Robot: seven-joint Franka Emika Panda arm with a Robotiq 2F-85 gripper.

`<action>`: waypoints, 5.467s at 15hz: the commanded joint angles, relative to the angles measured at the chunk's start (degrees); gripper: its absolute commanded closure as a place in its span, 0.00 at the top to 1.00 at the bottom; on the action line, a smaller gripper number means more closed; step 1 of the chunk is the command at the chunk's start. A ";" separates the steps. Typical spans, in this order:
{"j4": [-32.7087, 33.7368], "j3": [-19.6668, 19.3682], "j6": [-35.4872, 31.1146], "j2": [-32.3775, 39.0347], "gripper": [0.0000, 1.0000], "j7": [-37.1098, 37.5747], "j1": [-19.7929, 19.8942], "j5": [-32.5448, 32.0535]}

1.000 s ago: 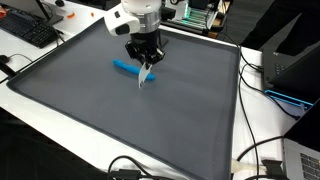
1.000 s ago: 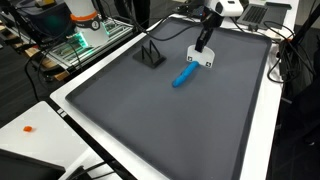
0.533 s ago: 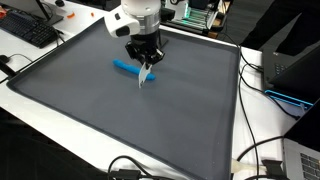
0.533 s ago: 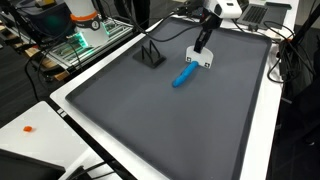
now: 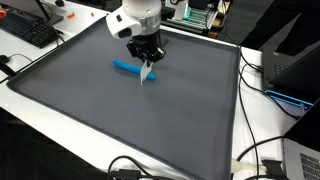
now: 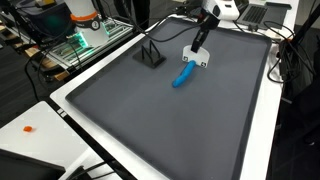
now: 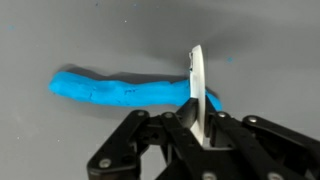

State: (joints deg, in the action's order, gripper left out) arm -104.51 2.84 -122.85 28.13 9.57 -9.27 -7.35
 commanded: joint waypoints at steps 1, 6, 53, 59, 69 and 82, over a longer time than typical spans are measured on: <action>-2.34 0.29 1.24 -0.40 0.02 -1.46 0.44 0.87; -2.77 1.37 0.93 -1.91 0.02 -3.79 1.37 3.40; -5.17 -1.48 -5.95 -1.19 0.02 -4.65 2.58 -0.75; -5.10 -0.84 -3.07 -0.83 0.02 -5.84 3.03 0.64; -4.50 0.44 0.99 -1.42 0.02 -7.76 3.54 4.45; -3.72 -1.36 2.04 -3.84 0.02 -5.73 2.78 1.02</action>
State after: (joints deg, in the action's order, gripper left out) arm -107.38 1.74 -122.18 26.02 3.25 -6.57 -5.35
